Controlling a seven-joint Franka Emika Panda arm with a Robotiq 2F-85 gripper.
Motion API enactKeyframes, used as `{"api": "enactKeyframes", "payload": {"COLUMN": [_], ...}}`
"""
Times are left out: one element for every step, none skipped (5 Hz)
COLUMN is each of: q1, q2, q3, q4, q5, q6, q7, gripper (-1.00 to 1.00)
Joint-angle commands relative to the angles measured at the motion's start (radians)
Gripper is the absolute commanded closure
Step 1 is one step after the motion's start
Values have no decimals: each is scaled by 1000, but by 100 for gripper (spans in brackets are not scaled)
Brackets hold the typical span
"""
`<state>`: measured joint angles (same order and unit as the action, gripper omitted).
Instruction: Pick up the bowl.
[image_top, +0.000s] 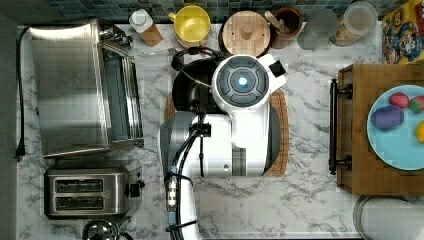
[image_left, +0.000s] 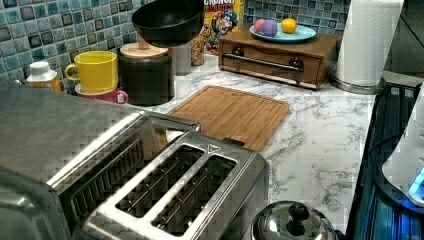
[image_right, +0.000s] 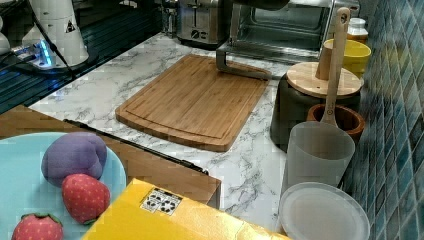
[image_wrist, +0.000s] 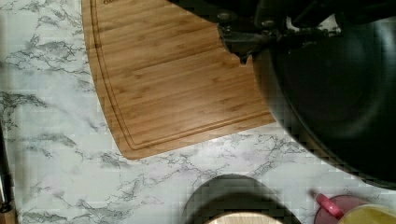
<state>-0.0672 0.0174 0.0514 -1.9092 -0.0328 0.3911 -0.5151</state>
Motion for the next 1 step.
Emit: {"api": "enactKeyframes", "payload": {"q1": [7], "q2": [-37], "q3": [9], "q4": [63], "q5": [12], "q6": [11], "q7": [-17], "gripper": [100]}}
